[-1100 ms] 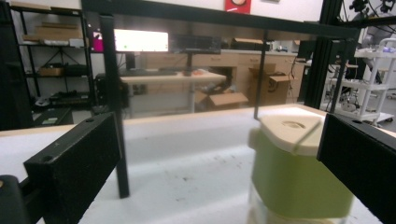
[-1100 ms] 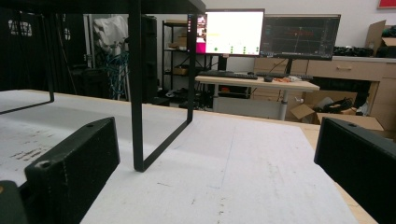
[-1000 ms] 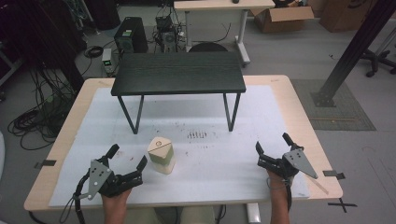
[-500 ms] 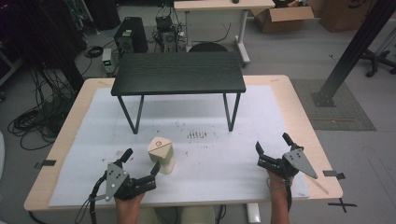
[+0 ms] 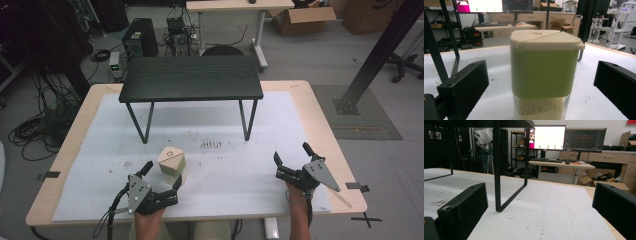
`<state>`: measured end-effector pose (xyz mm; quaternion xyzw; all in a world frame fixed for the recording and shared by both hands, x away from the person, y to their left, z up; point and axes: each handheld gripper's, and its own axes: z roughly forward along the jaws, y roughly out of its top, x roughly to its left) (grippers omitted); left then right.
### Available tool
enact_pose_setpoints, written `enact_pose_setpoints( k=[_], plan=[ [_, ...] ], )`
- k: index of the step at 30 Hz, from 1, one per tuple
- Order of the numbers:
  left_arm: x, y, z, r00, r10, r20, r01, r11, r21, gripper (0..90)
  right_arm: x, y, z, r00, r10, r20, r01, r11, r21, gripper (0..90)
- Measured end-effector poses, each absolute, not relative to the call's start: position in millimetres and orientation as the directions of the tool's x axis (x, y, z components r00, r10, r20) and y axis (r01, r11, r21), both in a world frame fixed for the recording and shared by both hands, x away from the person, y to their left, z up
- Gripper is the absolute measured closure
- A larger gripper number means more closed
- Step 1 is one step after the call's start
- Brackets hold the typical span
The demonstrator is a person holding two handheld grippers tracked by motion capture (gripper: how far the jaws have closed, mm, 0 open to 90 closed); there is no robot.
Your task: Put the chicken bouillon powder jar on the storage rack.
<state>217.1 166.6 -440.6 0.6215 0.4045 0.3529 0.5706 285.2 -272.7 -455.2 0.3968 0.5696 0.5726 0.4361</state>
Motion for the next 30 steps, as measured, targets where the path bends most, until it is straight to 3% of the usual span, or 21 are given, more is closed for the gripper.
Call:
enact_pose_setpoints(
  k=[27,30],
  plan=[
    [242.3,147.5,-443.5,0.389,0.921,0.011,0.225,-0.107,0.969,1.4,284.7,-273.7,-455.4,-0.306,0.951,-0.036,-0.054,0.020,0.998,0.0],
    [246.6,146.3,-445.2,0.388,0.922,-0.002,0.271,-0.112,0.956,2.1,284.6,-273.7,-455.4,-0.307,0.951,-0.035,-0.056,0.019,0.998,0.0]
  ],
)
